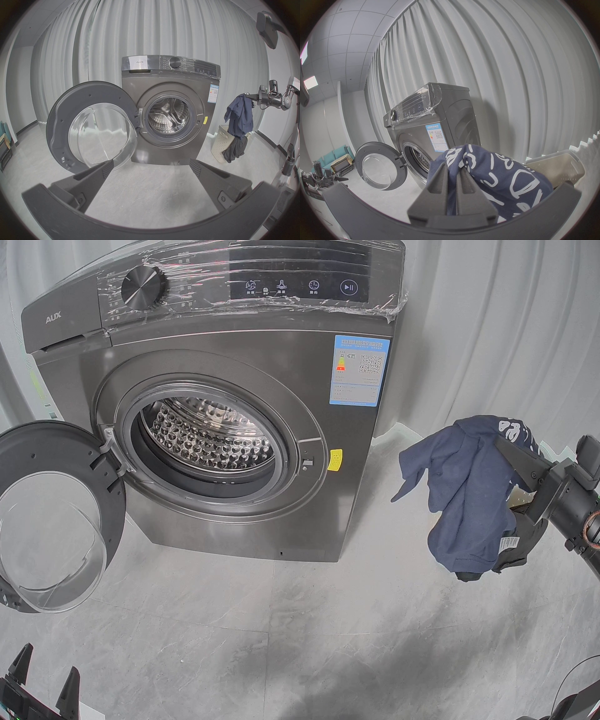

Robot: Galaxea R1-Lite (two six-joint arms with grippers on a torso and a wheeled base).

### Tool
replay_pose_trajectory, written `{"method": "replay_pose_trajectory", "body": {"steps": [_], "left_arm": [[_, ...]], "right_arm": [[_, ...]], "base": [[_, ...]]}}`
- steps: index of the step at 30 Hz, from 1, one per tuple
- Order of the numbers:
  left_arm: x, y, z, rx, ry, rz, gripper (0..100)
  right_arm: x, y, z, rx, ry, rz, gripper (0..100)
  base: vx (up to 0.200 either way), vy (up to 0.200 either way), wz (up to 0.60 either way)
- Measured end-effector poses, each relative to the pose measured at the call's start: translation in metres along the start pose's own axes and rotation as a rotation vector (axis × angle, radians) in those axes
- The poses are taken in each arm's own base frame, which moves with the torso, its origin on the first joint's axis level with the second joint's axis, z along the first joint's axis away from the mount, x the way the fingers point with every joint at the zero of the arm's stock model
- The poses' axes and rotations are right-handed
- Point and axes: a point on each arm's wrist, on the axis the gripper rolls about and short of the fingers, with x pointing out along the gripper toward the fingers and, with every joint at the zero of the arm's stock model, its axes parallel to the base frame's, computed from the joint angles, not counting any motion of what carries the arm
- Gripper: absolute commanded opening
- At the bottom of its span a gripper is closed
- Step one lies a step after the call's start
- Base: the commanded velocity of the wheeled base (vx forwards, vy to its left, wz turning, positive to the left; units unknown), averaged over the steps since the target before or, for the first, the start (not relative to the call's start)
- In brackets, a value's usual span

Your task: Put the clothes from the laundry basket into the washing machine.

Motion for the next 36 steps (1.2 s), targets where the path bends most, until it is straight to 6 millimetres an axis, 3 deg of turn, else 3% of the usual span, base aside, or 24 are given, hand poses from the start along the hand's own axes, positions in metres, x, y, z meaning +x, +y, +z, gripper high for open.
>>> {"method": "replay_pose_trajectory", "body": {"steps": [9,36], "left_arm": [[0.0,0.0,0.0,0.0,0.001,0.0,100],[0.0,0.0,0.0,0.0,0.0,0.0,100]], "right_arm": [[-0.001,0.0,-0.004,0.0,0.016,0.0,0],[0.0,0.003,-0.016,0.019,0.062,0.025,0]], "base": [[-0.067,0.0,0.0],[0.0,0.2,0.0]]}}
